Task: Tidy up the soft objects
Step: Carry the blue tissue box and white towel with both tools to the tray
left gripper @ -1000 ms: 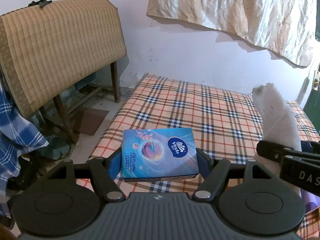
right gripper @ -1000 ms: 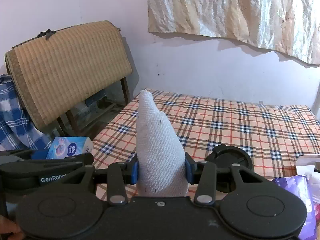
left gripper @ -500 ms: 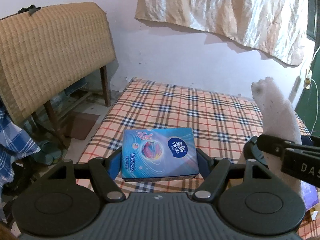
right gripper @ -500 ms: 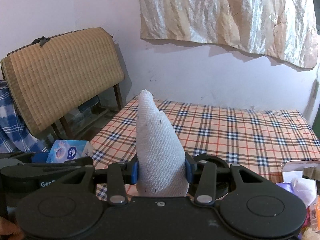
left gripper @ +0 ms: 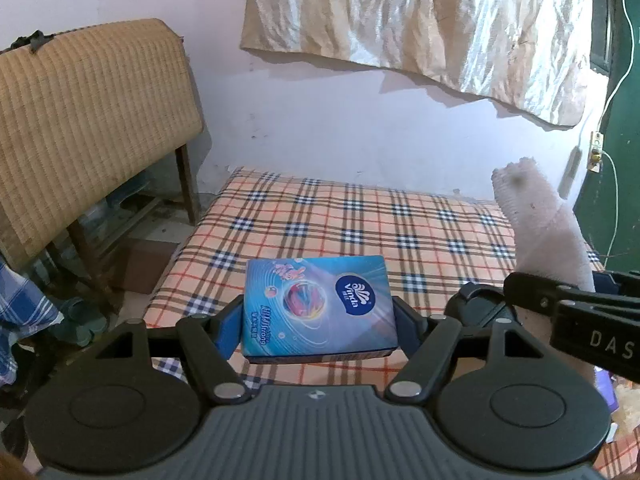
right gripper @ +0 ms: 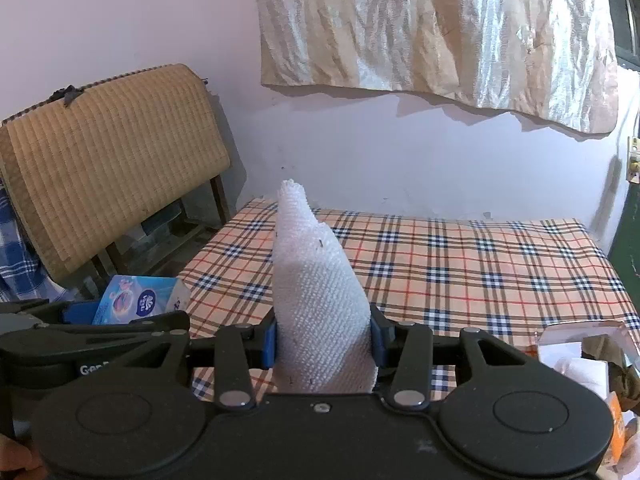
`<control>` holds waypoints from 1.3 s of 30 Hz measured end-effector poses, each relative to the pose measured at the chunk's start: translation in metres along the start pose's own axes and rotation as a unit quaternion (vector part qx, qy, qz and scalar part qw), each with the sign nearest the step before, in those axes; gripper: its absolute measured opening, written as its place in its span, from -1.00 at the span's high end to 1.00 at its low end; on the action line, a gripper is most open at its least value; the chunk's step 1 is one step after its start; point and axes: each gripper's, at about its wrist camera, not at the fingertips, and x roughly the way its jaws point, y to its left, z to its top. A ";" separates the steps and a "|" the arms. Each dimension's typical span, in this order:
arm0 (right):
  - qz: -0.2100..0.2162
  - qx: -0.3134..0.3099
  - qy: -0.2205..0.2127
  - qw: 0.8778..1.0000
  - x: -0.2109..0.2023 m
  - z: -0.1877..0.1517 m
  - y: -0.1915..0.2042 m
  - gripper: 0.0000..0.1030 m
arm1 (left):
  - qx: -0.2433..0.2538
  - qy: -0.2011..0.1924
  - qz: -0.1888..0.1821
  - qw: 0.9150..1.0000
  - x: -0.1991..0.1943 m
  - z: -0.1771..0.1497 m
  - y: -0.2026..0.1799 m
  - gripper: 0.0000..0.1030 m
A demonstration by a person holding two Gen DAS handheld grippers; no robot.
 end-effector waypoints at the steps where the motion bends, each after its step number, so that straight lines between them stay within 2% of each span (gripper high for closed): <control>1: -0.001 0.001 -0.001 1.000 -0.001 0.000 -0.002 -0.02 | 0.002 0.000 -0.002 1.000 0.000 0.001 -0.002 -0.46; 22: -0.027 0.019 -0.007 0.999 -0.017 0.000 -0.038 -0.02 | 0.023 0.001 -0.037 0.999 0.005 0.003 -0.043 -0.46; 39: -0.042 0.033 -0.009 0.999 -0.026 -0.003 -0.058 -0.02 | 0.032 0.004 -0.055 0.998 0.007 0.000 -0.062 -0.46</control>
